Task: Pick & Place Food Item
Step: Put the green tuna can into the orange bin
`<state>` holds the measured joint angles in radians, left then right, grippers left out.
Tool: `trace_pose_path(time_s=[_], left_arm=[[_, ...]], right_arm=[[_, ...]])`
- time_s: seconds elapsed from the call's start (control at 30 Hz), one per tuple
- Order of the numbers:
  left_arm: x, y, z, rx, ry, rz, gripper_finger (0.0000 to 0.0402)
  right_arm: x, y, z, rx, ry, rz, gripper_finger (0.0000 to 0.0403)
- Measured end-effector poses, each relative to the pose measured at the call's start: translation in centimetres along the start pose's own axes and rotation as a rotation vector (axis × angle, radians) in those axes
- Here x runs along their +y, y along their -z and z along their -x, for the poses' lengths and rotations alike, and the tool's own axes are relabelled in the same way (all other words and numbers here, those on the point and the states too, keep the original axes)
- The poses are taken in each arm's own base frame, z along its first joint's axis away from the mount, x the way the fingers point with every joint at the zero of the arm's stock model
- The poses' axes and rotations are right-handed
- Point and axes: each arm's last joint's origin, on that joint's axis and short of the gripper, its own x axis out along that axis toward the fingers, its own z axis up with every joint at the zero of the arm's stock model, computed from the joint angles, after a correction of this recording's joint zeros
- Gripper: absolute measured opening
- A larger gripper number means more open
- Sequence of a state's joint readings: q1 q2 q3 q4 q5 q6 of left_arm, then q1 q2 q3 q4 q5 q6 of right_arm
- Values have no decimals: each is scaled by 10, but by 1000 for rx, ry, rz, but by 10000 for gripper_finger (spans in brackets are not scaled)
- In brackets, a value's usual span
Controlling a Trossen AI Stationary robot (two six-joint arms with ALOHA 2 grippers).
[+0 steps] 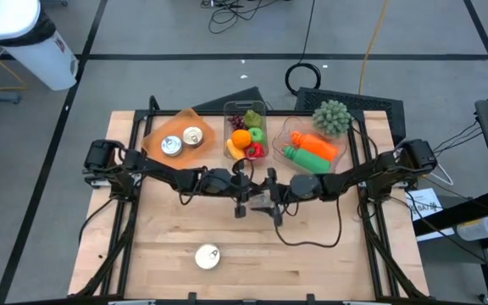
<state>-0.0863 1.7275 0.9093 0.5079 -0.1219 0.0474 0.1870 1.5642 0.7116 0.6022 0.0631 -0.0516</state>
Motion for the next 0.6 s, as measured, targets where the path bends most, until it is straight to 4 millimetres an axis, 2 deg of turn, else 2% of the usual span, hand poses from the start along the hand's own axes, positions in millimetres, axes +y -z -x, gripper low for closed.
trace_pose_path(time_s=[0.17, 0.27, 0.37, 0.47, 0.6], left_arm=[[-2, 4, 0, 32, 7, 60, 80], [-1, 1, 1, 10, -8, 107, 82], [1, 2, 1, 24, -17, 174, 89], [2, 3, 0, 29, -18, 212, 116], [2, 4, 0, 33, -41, 232, 174]], right_arm=[[0, 8, 1, 95, 6, -29, 268], [1, 23, 4, 222, 22, 0, 287], [-1, 23, 4, 245, 64, -37, 309], [0, 23, 6, 258, 73, -31, 329], [0, 20, 9, 253, 75, -11, 342]])
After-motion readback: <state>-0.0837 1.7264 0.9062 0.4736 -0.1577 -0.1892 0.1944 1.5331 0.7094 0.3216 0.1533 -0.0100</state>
